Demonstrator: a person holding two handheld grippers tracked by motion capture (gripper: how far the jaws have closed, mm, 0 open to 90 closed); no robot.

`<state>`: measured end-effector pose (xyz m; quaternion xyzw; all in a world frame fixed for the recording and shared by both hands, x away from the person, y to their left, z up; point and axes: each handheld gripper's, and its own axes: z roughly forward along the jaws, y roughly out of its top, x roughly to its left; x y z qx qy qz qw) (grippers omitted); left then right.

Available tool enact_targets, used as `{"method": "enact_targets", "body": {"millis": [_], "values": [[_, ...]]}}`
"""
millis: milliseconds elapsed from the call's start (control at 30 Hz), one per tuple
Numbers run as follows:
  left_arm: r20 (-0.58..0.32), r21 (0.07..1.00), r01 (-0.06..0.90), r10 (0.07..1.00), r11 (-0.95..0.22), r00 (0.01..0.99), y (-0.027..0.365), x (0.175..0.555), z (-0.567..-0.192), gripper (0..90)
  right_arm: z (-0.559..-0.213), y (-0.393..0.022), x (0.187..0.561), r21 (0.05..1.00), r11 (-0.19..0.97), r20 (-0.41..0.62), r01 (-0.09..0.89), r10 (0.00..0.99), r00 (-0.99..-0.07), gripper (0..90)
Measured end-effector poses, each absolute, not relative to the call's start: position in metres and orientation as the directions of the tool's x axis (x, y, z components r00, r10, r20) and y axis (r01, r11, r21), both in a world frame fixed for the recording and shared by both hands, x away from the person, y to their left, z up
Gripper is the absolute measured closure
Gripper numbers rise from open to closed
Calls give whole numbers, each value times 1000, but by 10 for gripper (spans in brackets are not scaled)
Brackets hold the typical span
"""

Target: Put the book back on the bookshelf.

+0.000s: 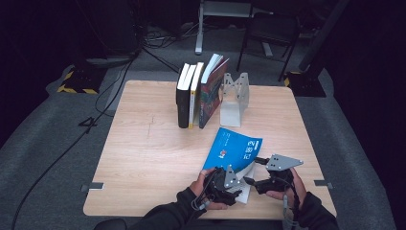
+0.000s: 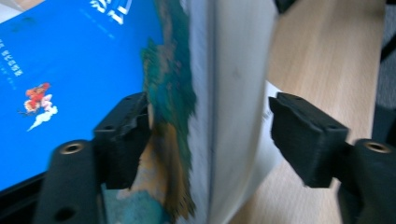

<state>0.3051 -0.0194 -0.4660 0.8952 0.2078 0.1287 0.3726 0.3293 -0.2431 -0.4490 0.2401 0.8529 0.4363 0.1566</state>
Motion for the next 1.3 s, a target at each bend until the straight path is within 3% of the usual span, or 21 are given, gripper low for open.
{"method": "enact_targets", "body": {"millis": [67,333,700,1000,1200,1300], "values": [[75,721,281,476,-633,876,-17,309,-465,510,-449,-244,330,817,508,-56,273,541,-839,186],[171,719,185,428,-670,888,-15,305,-458,693,-448,-251,329,832,490,-52,259,535,-843,217],[106,750,164,362,-640,926,31,313,-449,722,-441,-252,331,836,511,-98,201,499,-861,220],[67,761,186,361,-621,930,60,312,-445,711,-455,-227,339,817,563,-137,124,399,-907,229],[60,759,194,363,-622,930,73,308,-443,703,-466,-219,351,787,608,-178,110,394,-902,311],[46,767,215,386,-605,921,77,306,-443,683,-470,-221,356,816,564,-116,127,376,-919,375]]}}
